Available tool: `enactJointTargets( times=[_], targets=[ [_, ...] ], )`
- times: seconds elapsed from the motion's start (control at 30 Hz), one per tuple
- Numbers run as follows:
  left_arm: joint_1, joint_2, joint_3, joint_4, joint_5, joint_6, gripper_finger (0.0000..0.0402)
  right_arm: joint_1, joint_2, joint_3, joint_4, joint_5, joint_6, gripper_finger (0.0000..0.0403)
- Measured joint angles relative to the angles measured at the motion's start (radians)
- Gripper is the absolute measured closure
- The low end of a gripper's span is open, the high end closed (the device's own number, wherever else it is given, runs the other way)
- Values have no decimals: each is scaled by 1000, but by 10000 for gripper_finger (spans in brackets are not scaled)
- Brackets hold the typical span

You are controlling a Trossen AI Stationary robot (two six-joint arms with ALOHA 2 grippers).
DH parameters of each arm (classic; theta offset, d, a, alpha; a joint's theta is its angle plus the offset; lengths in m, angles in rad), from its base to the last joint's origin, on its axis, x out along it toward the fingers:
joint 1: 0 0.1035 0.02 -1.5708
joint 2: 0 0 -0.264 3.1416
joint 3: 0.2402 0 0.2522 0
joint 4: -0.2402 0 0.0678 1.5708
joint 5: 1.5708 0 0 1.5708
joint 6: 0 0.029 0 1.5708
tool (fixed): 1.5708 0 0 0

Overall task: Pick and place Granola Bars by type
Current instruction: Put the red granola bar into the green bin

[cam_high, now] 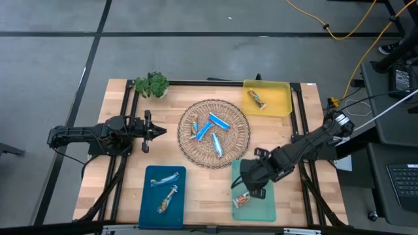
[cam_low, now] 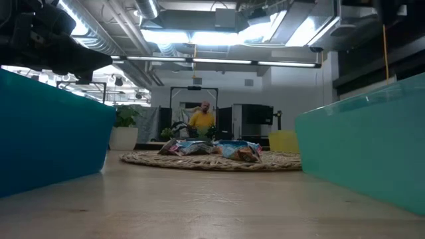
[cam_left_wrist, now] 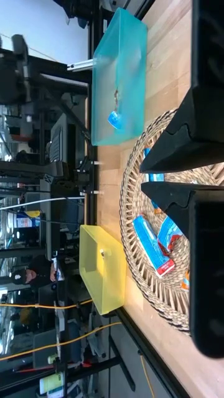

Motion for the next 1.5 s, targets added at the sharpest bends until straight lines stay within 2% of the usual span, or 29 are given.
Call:
enactJointTargets(
  times=[0.3,0.87,1.5],
  targets=[
    [0,0,0,0,0,0,377,-96,0,132,-135,59,-234,232],
    [0,0,0,0,0,0,377,-334,0,248,-143,39,-683,230],
    [0,0,0,0,0,0,374,-623,0,297,-144,-78,-919,230]
  ],
)
